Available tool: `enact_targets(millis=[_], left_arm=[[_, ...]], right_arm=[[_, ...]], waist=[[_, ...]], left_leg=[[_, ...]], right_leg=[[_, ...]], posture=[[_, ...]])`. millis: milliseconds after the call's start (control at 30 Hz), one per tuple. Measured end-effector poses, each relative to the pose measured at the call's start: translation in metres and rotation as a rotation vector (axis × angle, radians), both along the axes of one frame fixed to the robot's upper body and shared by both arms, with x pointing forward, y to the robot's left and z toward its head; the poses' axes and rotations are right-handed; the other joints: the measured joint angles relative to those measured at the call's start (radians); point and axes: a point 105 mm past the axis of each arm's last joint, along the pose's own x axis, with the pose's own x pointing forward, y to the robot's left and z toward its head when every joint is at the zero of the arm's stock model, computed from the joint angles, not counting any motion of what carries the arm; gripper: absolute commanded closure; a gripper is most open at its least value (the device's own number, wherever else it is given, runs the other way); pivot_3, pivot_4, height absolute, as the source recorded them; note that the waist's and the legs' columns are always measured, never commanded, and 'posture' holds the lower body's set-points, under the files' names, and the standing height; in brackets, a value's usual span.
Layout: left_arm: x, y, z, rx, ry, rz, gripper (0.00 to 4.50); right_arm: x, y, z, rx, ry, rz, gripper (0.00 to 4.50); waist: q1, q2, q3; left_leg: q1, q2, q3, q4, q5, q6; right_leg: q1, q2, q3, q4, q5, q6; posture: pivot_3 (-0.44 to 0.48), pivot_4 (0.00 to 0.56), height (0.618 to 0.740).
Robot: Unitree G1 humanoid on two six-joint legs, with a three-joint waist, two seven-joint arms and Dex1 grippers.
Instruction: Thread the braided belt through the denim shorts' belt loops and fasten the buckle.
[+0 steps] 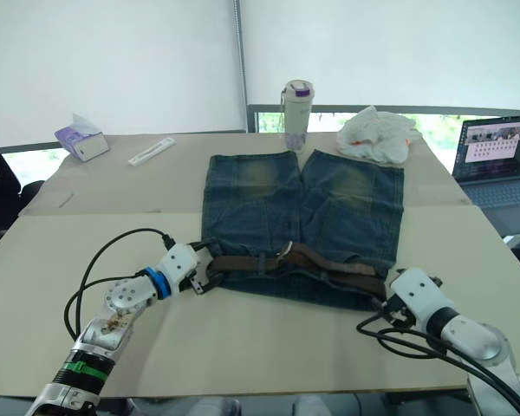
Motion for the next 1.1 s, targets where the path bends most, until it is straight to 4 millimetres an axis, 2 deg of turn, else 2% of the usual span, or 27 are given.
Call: enact_targets(millis=[167,300,433,533,600,633,800,867,933,1033,1100], left_arm=[[-0.005,0.008,-0.003,-0.012,0.013,0.018,0.02],[-0.007,0.014,-0.004,-0.027,0.021,0.034,0.02],[-0.009,0.016,-0.004,-0.044,0.028,0.040,0.02],[-0.010,0.018,-0.004,-0.048,0.026,0.044,0.02],[-0.010,0.018,-0.004,-0.053,0.026,0.040,0.02],[-0.011,0.018,-0.004,-0.058,0.026,0.039,0.00],[-0.014,0.009,0.000,-0.134,0.018,-0.001,0.00],[-0.015,0.007,0.002,-0.163,0.021,-0.024,0.00],[-0.018,0.007,0.004,-0.195,0.030,-0.045,0.00],[-0.023,0.004,0.007,-0.227,0.035,-0.083,0.00],[-0.025,0.004,0.007,-0.235,0.039,-0.090,0.00]], right_arm=[[-0.006,-0.008,0.000,-0.004,0.041,-0.005,0.00],[-0.015,0.000,0.007,0.128,0.096,0.052,0.00],[-0.015,0.023,0.039,0.302,0.077,0.165,0.00],[0.002,0.049,0.072,0.403,-0.031,0.237,0.00],[0.016,0.071,0.088,0.460,-0.106,0.264,0.00],[0.022,0.081,0.091,0.489,-0.122,0.274,0.52],[0.045,0.150,0.091,0.609,-0.109,0.356,2.18],[0.049,0.167,0.093,0.620,-0.098,0.386,2.88],[0.054,0.172,0.089,0.630,-0.081,0.377,3.54],[0.060,0.173,0.057,0.559,0.026,0.330,4.48],[0.060,0.164,0.022,0.515,0.136,0.260,4.48]], waist=[[0.001,0.000,0.000],[-0.002,0.000,0.000],[-0.006,0.000,0.000],[-0.011,-0.001,0.000],[-0.010,-0.001,0.000],[-0.009,-0.001,0.000],[-0.003,-0.001,0.000],[0.003,-0.001,0.000],[0.005,-0.001,0.000],[0.002,-0.001,0.000],[0.003,-0.001,0.000]], left_leg=[[0.000,0.000,0.000,0.000,0.000,0.000],[0.000,0.001,0.000,0.000,0.000,0.000],[0.000,0.002,0.000,0.000,0.000,0.000],[0.001,0.003,0.000,0.000,0.000,0.000],[0.001,0.003,0.000,-0.001,0.000,0.000],[0.000,0.003,0.000,-0.001,0.000,0.000],[-0.002,0.001,-0.001,-0.001,0.000,0.000],[-0.002,-0.001,-0.003,-0.001,0.000,0.000],[-0.002,-0.002,-0.003,-0.001,0.000,0.000],[-0.001,-0.003,-0.002,-0.001,0.000,0.000],[-0.001,-0.003,-0.002,-0.001,0.000,0.000]], right_leg=[[0.000,0.000,0.000,0.000,0.000,0.000],[0.000,0.000,0.000,0.000,0.000,0.000],[0.000,0.001,0.000,0.000,0.000,0.000],[0.000,0.002,0.000,0.000,0.000,0.000],[0.000,0.002,0.000,0.000,0.000,0.000],[0.000,0.002,0.000,0.000,0.000,0.000],[-0.004,0.000,0.000,0.000,0.001,-0.001],[-0.004,-0.002,-0.002,0.000,0.001,-0.001],[-0.003,-0.004,-0.003,0.000,0.001,-0.001],[-0.003,-0.007,-0.003,0.000,0.000,-0.001],[-0.003,-0.007,-0.003,0.000,0.000,-0.001]], posture=[[0.000,0.150,0.740],[0.000,0.150,0.740],[0.000,0.150,0.740],[0.000,0.150,0.740],[0.000,0.150,0.740],[0.000,0.150,0.740],[0.000,0.150,0.740],[0.000,0.150,0.740],[0.000,0.150,0.740],[0.000,0.150,0.740],[0.000,0.150,0.740]])
